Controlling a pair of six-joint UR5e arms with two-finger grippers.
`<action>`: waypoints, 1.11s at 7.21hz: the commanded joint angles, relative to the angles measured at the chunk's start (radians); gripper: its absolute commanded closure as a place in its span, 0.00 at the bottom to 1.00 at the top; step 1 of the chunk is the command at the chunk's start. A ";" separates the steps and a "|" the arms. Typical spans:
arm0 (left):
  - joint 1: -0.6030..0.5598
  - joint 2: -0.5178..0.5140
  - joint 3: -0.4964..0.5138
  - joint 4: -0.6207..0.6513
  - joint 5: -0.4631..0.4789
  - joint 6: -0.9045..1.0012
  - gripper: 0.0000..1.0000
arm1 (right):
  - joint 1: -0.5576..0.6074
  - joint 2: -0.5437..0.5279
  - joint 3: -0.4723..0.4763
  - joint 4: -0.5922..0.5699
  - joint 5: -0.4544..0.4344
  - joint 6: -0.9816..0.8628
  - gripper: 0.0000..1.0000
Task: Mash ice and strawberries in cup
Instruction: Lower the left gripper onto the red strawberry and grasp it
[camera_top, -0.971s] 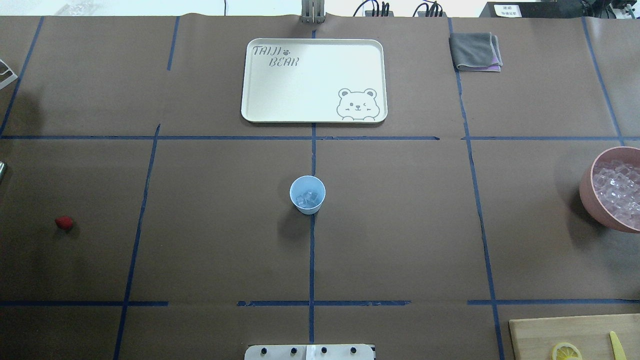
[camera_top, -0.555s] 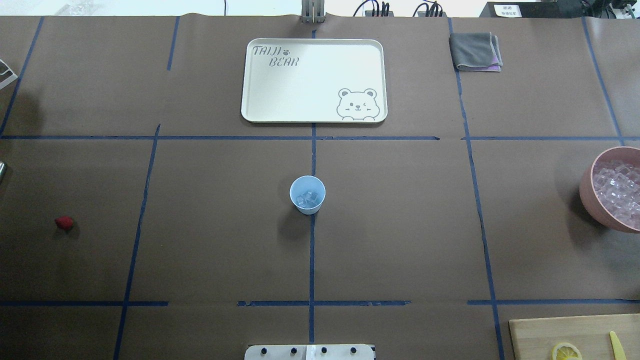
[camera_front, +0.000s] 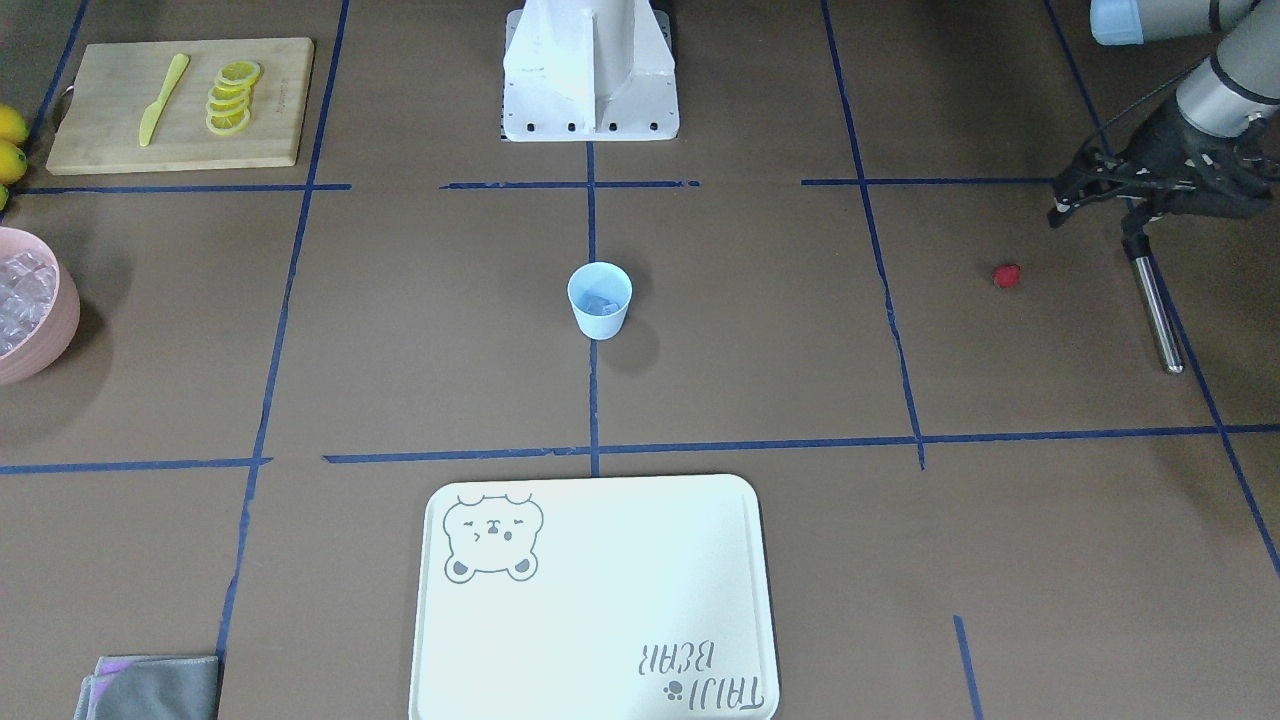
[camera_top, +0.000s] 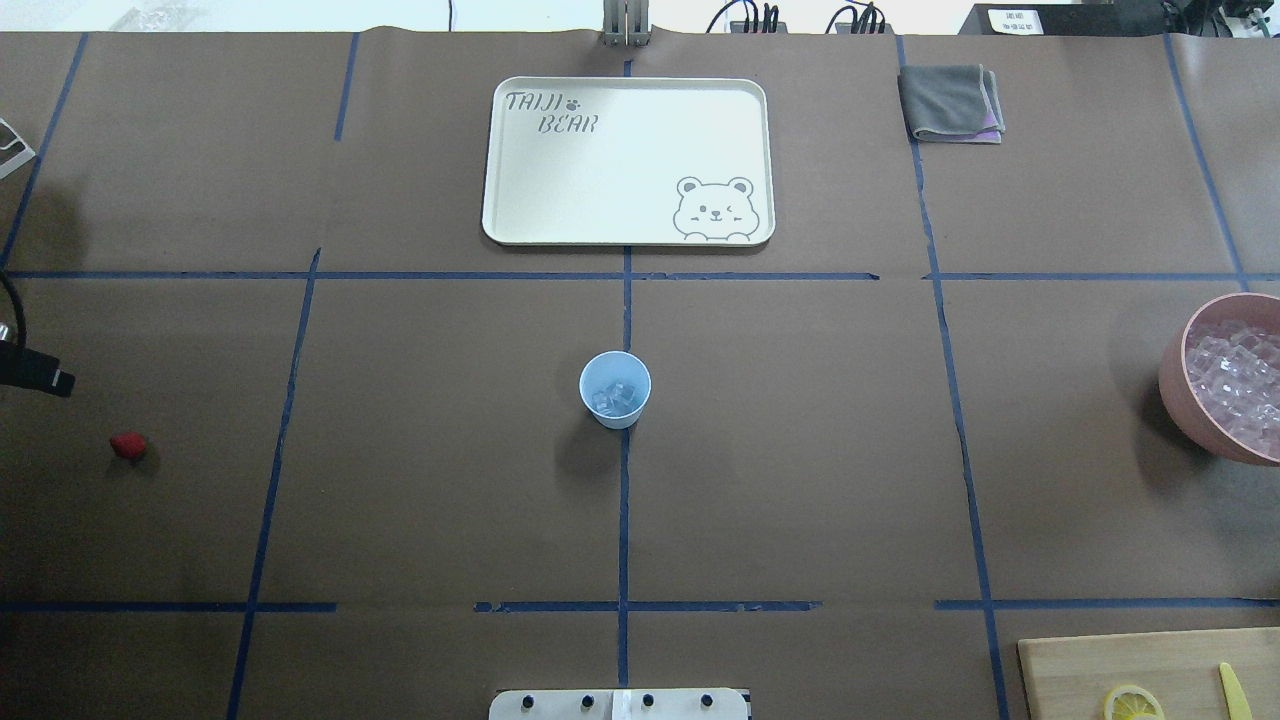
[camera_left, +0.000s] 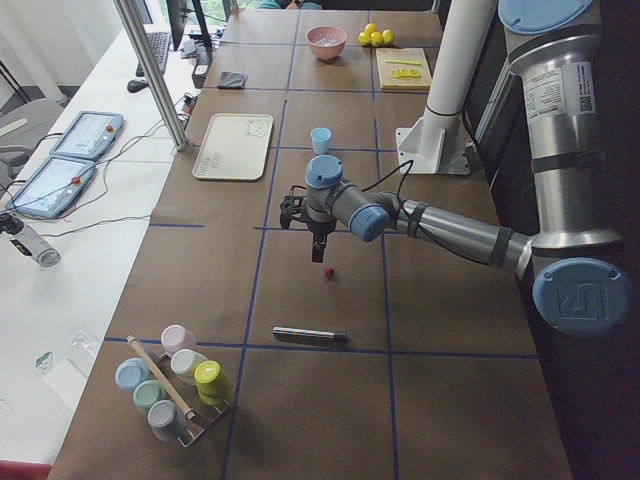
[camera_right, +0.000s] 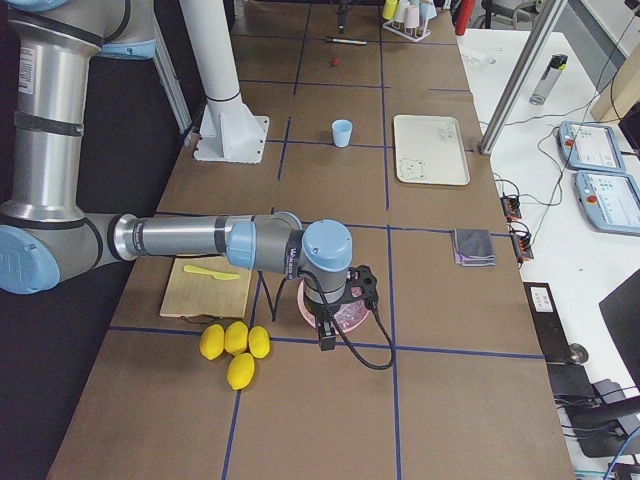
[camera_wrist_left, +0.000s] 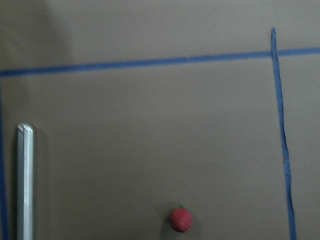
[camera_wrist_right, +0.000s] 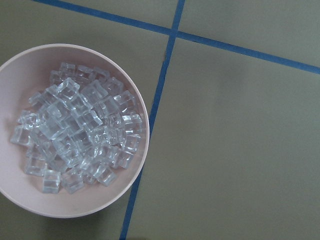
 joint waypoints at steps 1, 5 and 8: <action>0.143 0.018 0.032 -0.086 0.112 -0.111 0.00 | 0.000 0.000 0.000 0.000 -0.001 0.000 0.01; 0.167 -0.031 0.259 -0.301 0.117 -0.113 0.00 | 0.000 0.000 -0.002 0.002 -0.001 -0.001 0.01; 0.194 -0.068 0.312 -0.301 0.114 -0.117 0.00 | 0.000 0.000 -0.002 0.002 -0.001 -0.001 0.01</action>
